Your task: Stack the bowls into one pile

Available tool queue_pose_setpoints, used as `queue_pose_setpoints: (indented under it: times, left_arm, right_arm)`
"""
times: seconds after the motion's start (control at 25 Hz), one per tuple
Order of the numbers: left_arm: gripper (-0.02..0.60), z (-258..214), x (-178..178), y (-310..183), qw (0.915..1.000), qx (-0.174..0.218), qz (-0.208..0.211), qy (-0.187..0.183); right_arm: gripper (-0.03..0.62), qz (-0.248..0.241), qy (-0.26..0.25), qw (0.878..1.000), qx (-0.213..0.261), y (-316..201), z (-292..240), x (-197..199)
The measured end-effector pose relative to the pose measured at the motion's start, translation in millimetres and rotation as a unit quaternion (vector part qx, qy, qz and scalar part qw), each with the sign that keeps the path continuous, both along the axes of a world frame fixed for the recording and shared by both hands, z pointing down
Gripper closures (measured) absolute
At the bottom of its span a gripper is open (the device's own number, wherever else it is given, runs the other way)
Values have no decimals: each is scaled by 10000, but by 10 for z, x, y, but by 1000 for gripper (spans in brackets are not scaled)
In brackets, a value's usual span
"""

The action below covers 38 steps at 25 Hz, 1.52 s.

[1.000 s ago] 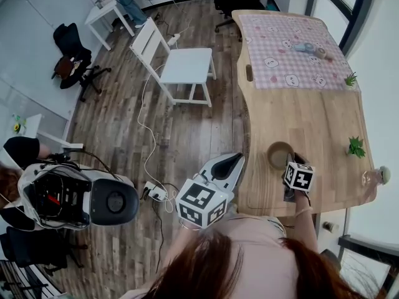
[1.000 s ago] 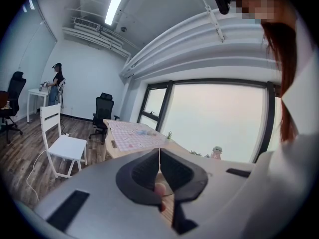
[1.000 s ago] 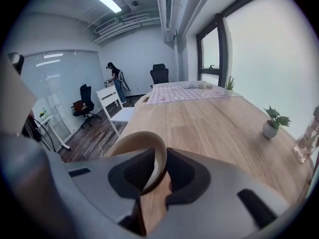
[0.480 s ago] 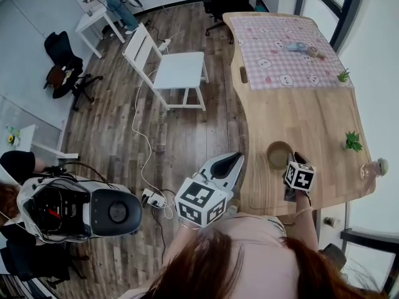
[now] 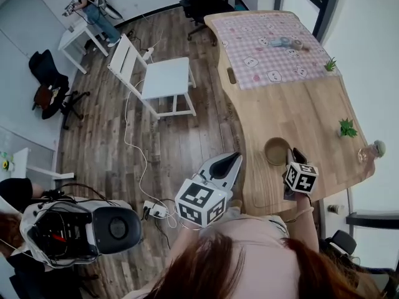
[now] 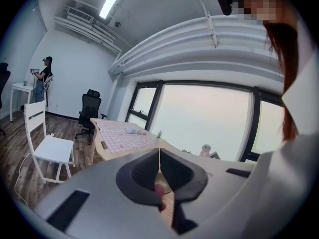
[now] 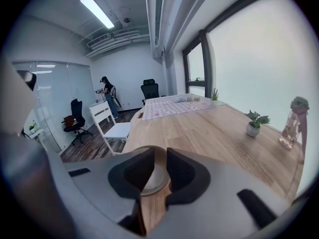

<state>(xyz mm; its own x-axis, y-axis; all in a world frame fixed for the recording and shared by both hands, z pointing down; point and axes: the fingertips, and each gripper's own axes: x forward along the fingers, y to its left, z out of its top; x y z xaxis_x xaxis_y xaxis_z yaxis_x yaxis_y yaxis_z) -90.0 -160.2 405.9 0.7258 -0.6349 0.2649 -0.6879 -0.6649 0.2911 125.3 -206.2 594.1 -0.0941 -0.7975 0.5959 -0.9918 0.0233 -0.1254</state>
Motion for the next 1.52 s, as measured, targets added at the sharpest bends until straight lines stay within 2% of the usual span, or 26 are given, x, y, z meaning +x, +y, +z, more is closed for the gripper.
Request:
queue_pose_setpoints:
  times: [0.52, 0.8, 1.52]
  left_arm:
    - [571, 92, -112, 24, 9991, -61, 393, 148]
    - [571, 90, -65, 73, 9989, -27, 427, 210]
    - [571, -206, 225, 356, 9975, 465, 539, -22]
  right_arm:
    - [546, 193, 53, 9984, 521, 320, -443, -197]
    - [580, 65, 96, 9968, 793, 472, -651, -290]
    - [594, -173, 51, 9833, 1813, 853, -1405, -307]
